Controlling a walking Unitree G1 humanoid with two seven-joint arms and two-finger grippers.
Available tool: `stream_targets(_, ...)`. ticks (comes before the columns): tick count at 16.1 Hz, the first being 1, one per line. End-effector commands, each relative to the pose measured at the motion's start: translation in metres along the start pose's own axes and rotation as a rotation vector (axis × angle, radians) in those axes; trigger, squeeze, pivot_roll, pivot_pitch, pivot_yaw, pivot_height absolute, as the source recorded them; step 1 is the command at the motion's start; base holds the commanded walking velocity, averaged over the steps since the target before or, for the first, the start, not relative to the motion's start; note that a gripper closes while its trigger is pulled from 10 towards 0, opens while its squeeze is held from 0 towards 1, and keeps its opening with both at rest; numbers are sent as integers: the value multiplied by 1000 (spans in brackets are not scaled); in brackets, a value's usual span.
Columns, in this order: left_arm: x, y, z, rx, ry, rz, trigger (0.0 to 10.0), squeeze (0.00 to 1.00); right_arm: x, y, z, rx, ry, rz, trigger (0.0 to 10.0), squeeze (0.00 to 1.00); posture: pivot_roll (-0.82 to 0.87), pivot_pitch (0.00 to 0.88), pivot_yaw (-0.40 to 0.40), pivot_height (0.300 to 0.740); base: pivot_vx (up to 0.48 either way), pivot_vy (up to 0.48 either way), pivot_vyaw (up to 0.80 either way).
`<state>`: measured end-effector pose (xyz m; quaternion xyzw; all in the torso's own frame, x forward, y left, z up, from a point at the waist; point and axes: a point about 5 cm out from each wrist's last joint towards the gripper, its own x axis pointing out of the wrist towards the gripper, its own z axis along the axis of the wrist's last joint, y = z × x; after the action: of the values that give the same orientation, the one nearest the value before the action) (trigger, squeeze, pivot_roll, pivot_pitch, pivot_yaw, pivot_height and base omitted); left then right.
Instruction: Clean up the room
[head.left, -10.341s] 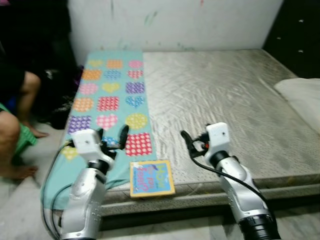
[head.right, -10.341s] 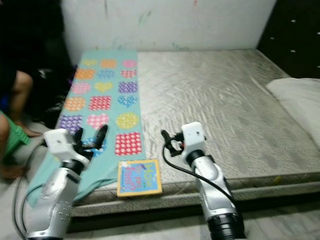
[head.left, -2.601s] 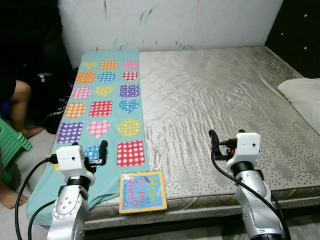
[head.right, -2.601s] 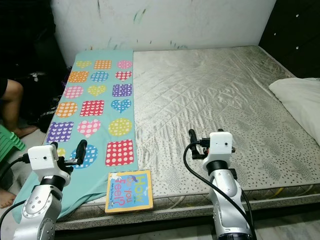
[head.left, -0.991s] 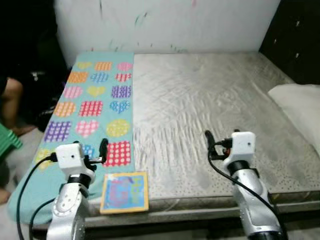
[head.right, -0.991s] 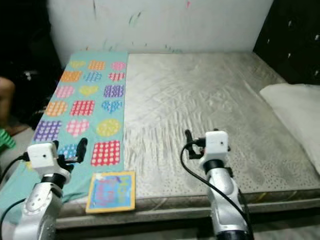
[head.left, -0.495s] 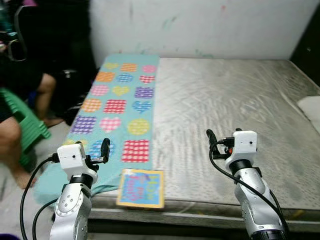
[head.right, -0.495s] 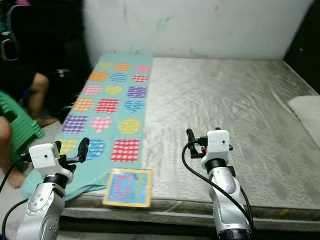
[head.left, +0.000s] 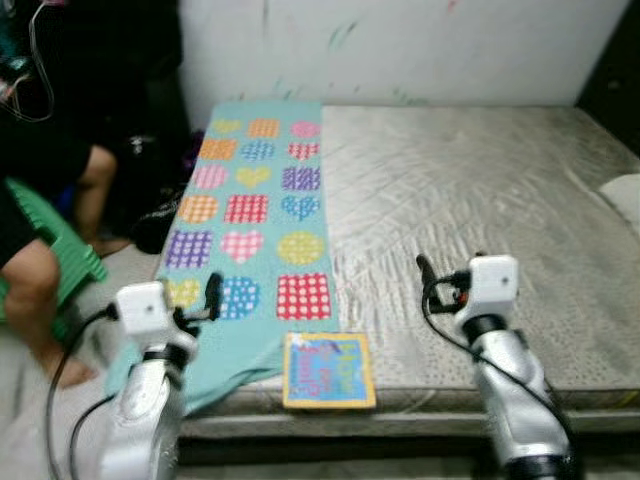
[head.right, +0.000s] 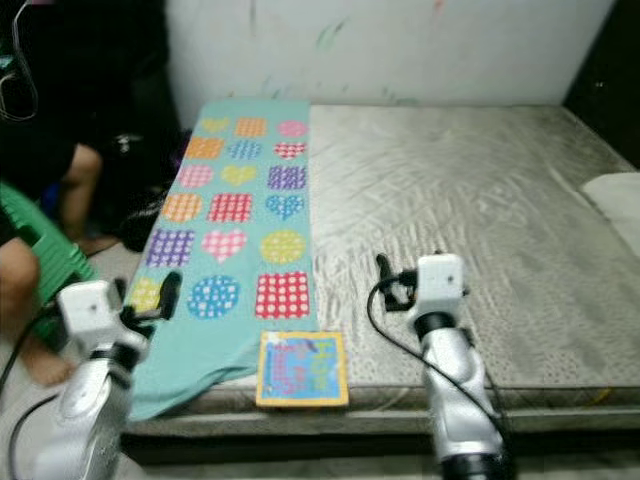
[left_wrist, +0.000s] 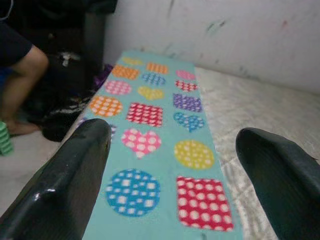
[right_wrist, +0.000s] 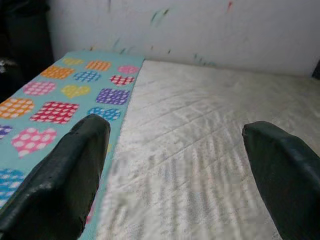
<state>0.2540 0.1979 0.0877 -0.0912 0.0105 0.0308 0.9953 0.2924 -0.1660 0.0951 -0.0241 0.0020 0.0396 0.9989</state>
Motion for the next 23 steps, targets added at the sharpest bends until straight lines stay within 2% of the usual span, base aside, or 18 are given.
stream_targets(1, 2, -4, 2, -6, -9, -31, 10000, 0, 2, -2, 3, -12, -4, 6, 10000, 0, -195, 48, -5, 740, 0, 0, 0)
stream_targets(7, 2, -9, 3, -25, -19, -54, 10000, 0, 2, -3, 4, -19, -6, 15, 10000, 0, -202, 55, -9, 740, 0, 0, -691)
stream_targets(23, 1, -10, 2, -20, -15, -72, 10000, 0, 2, -1, 1, -21, 8, 34, 10000, 0, -196, 45, -10, 740, 303, 0, 0)
